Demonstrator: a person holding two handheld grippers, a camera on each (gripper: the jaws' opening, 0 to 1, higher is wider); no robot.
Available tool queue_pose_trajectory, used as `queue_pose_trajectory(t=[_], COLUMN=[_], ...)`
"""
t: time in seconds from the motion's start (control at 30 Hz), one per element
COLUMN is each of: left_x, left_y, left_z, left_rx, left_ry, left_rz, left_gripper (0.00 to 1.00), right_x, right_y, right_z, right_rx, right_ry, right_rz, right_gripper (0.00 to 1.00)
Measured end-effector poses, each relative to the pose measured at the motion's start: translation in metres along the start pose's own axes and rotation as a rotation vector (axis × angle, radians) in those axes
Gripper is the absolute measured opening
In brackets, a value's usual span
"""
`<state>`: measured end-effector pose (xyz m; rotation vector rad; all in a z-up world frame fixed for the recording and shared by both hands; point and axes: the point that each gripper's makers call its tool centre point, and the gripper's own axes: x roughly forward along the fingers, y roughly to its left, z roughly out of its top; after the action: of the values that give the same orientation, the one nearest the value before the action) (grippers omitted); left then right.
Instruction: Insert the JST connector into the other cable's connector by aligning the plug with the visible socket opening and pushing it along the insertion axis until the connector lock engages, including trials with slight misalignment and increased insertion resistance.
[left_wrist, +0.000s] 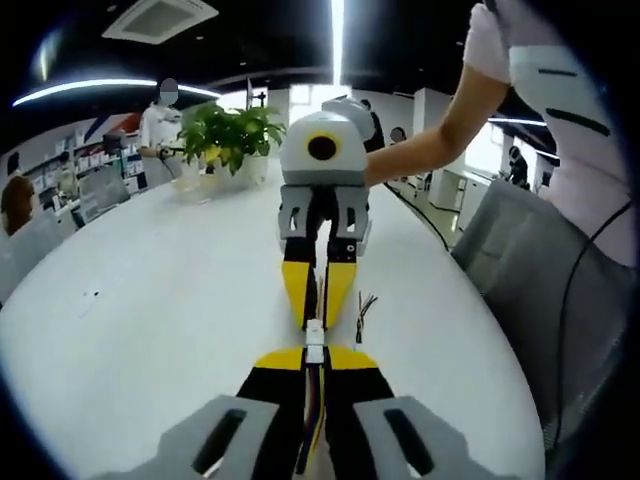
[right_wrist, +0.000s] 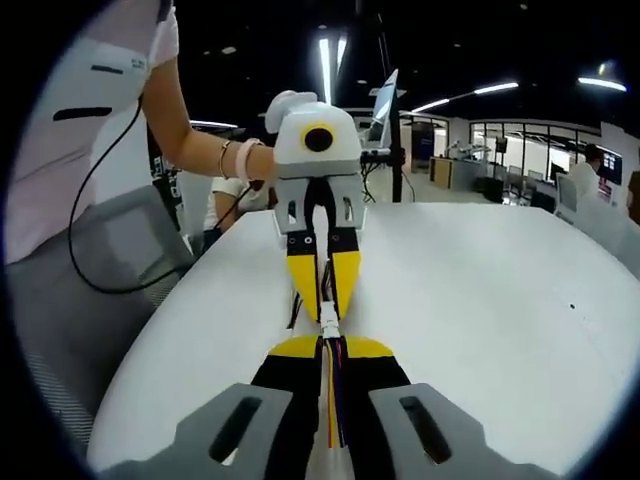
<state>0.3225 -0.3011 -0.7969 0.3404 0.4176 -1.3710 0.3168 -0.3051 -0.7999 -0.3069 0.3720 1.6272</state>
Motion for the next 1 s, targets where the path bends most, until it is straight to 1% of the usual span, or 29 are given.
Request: queue_pose_trajectory(t=[0.1, 0.13, 0.23, 0.33, 0.5, 0.57, 0.7, 0.77, 0.83, 0.87, 0.9, 1.0], left_x=[-0.001, -0.001, -0.001, 0.000, 0.002, 0.003, 0.004, 0.004, 0.006, 0.006, 0.007, 0.009], left_y=[0.001, 0.000, 0.000, 0.000, 0.000, 0.001, 0.000, 0.002, 0.010, 0.013, 0.015, 0.018], left_z=[0.003, 0.005, 0.004, 0.003, 0.002, 0.000, -0.002, -0.003, -0.005, -0.006, -0.007, -0.011], left_rx=[0.009, 0.002, 0.000, 0.021, 0.028, 0.035, 0.045, 0.053, 0.047, 0.041, 0.045, 0.046], left_ry=[-0.005, -0.015, -0.012, 0.001, 0.007, 0.018, 0.028, 0.033, 0.033, 0.036, 0.040, 0.046], left_rz=[0.000, -0.007, -0.004, -0.004, -0.009, -0.006, -0.021, -0.017, -0.001, 0.008, 0.015, 0.024], left_gripper=[0.00, 0.00, 0.00, 0.00, 0.00, 0.00, 0.00, 0.00, 0.00, 0.00, 0.00, 0.00], right_x=[-0.002, -0.003, -0.002, -0.001, 0.000, 0.002, 0.003, 0.004, 0.006, 0.006, 0.007, 0.011], right_y=[0.000, 0.000, 0.001, 0.001, 0.001, -0.001, 0.000, -0.003, -0.009, -0.012, -0.016, -0.019], right_z=[0.002, 0.003, 0.003, 0.001, -0.001, -0.003, -0.005, -0.005, -0.007, -0.007, -0.008, -0.012], right_rx=[0.013, 0.023, 0.017, 0.017, 0.022, 0.016, 0.013, 0.008, 0.000, 0.012, 0.053, 0.024], right_ry=[-0.010, -0.018, -0.018, -0.011, -0.010, 0.001, 0.005, 0.007, 0.011, 0.009, 0.006, 0.017], right_rz=[0.002, 0.006, 0.007, 0.007, 0.014, 0.005, 0.012, 0.003, -0.017, -0.025, -0.040, -0.043], right_gripper=[0.02, 0.02, 0.02, 0.01, 0.01, 0.01, 0.01, 0.01, 0.02, 0.02, 0.02, 0.02])
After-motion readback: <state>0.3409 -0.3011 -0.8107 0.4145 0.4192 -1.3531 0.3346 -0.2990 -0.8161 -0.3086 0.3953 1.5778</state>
